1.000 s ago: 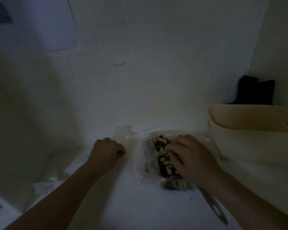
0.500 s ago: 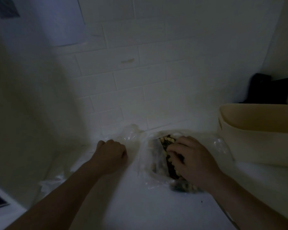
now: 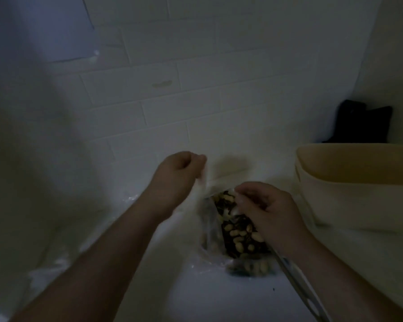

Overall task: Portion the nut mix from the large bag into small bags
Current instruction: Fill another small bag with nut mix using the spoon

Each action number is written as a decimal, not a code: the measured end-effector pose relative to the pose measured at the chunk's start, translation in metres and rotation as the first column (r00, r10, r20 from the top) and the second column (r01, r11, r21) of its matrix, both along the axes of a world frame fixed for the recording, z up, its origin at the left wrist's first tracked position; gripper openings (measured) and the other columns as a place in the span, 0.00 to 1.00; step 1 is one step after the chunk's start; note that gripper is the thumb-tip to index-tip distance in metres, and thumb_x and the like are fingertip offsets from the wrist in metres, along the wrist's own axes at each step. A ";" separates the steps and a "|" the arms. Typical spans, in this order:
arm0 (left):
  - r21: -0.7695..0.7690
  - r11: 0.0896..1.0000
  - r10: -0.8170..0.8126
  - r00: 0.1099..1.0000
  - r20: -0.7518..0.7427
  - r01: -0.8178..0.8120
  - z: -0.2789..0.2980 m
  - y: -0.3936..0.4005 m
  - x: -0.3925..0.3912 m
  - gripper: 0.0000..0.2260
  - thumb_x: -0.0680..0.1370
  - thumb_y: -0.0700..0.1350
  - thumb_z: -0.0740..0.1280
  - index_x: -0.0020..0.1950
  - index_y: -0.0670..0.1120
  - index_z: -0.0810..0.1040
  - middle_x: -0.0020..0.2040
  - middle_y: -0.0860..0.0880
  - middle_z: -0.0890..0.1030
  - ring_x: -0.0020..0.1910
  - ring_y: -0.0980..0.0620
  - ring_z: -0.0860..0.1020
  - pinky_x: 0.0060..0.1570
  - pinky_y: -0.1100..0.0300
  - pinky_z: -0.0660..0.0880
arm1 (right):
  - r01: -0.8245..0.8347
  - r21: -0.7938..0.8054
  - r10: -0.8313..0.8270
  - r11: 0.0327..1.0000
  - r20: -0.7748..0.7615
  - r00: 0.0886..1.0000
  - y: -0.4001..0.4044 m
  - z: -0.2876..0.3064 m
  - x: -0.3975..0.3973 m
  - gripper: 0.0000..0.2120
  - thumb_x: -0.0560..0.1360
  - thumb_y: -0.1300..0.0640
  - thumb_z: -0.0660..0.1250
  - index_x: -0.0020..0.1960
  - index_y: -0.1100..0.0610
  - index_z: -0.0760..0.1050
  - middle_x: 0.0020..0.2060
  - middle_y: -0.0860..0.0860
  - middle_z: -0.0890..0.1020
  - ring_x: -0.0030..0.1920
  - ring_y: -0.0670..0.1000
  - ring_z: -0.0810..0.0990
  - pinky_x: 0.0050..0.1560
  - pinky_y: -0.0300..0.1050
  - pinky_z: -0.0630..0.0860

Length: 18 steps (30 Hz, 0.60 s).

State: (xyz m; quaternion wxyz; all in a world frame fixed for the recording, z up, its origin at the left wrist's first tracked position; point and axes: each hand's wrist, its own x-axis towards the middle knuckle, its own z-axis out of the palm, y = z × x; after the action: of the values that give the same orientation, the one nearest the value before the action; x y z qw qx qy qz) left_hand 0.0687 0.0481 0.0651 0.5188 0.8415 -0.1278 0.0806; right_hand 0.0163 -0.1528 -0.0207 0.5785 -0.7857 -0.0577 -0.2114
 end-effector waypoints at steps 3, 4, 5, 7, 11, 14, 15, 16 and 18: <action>-0.138 0.977 -0.172 0.984 -0.050 0.163 -0.025 -0.034 -0.002 0.15 0.84 0.47 0.68 0.38 0.44 0.78 0.29 0.51 0.78 0.29 0.55 0.73 0.33 0.61 0.71 | 0.022 0.163 -0.022 0.986 -0.006 1.000 0.001 0.000 0.001 0.07 0.76 0.52 0.75 0.54 0.47 0.83 0.46 0.44 0.87 0.48 0.46 0.86 0.49 0.47 0.83; -0.179 0.962 -0.223 0.973 -0.066 0.208 -0.033 -0.043 -0.003 0.14 0.83 0.45 0.69 0.38 0.44 0.79 0.30 0.49 0.79 0.30 0.54 0.75 0.34 0.61 0.72 | 0.016 0.181 -0.013 0.983 -0.015 1.000 0.000 -0.001 0.002 0.09 0.74 0.48 0.75 0.54 0.47 0.83 0.47 0.45 0.88 0.48 0.47 0.87 0.51 0.50 0.84; -0.210 0.947 -0.265 0.961 -0.081 0.244 -0.041 -0.051 -0.004 0.12 0.83 0.43 0.70 0.39 0.43 0.81 0.31 0.46 0.81 0.31 0.53 0.77 0.35 0.60 0.74 | 0.012 0.185 -0.008 0.983 -0.025 1.000 -0.001 -0.002 0.001 0.13 0.72 0.44 0.75 0.54 0.46 0.83 0.47 0.45 0.88 0.49 0.47 0.87 0.52 0.53 0.84; -0.268 0.920 -0.321 0.942 -0.096 0.286 -0.056 -0.062 -0.001 0.09 0.81 0.42 0.71 0.42 0.42 0.83 0.37 0.38 0.84 0.36 0.49 0.81 0.41 0.54 0.79 | 0.026 0.144 -0.020 0.989 -0.044 0.999 -0.004 -0.004 0.001 0.14 0.69 0.42 0.76 0.53 0.45 0.84 0.47 0.43 0.88 0.49 0.45 0.87 0.54 0.54 0.84; -0.333 0.880 -0.387 0.918 -0.089 0.339 -0.074 -0.065 0.011 0.08 0.79 0.43 0.74 0.40 0.48 0.86 0.41 0.37 0.85 0.40 0.46 0.82 0.47 0.49 0.78 | 0.058 -0.050 -0.061 0.997 -0.050 0.997 -0.018 -0.004 -0.001 0.10 0.71 0.51 0.79 0.51 0.42 0.84 0.44 0.38 0.87 0.47 0.38 0.86 0.52 0.48 0.84; -0.207 0.905 -0.387 0.921 -0.044 0.371 -0.080 -0.056 0.015 0.06 0.76 0.50 0.74 0.40 0.52 0.85 0.37 0.46 0.85 0.38 0.51 0.82 0.44 0.52 0.78 | 0.057 -0.274 -0.058 0.960 0.005 0.998 -0.020 -0.004 -0.004 0.09 0.75 0.52 0.76 0.54 0.42 0.85 0.45 0.35 0.86 0.47 0.36 0.84 0.50 0.42 0.83; -0.134 0.918 -0.377 0.926 -0.008 0.373 -0.081 -0.053 0.016 0.05 0.75 0.51 0.73 0.41 0.52 0.85 0.37 0.49 0.85 0.38 0.52 0.82 0.44 0.52 0.79 | 0.073 -0.330 -0.066 0.941 0.031 0.997 -0.020 -0.004 -0.005 0.08 0.77 0.52 0.74 0.55 0.43 0.86 0.45 0.36 0.87 0.46 0.36 0.84 0.49 0.41 0.82; -0.058 0.927 -0.368 0.929 0.033 0.369 -0.082 -0.049 0.015 0.05 0.76 0.52 0.72 0.41 0.53 0.85 0.37 0.51 0.85 0.38 0.53 0.82 0.44 0.51 0.80 | 0.092 -0.373 -0.077 0.923 0.057 0.995 -0.019 -0.005 -0.006 0.08 0.77 0.51 0.73 0.55 0.43 0.86 0.44 0.38 0.87 0.45 0.38 0.84 0.48 0.42 0.82; 0.068 0.930 -0.367 0.924 0.111 0.361 -0.083 -0.042 0.012 0.05 0.77 0.53 0.71 0.43 0.55 0.84 0.37 0.55 0.85 0.39 0.53 0.83 0.44 0.50 0.80 | 0.124 -0.412 -0.089 0.903 0.104 0.991 -0.017 -0.005 -0.007 0.07 0.78 0.47 0.70 0.54 0.44 0.86 0.42 0.40 0.86 0.43 0.40 0.84 0.45 0.45 0.82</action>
State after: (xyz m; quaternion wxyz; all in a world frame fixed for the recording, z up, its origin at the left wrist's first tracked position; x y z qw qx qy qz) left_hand 0.0811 0.0062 -0.0180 0.4961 0.8085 -0.3151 0.0313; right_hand 0.0097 -0.1695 -0.0260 0.3818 -0.8836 -0.0825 -0.2581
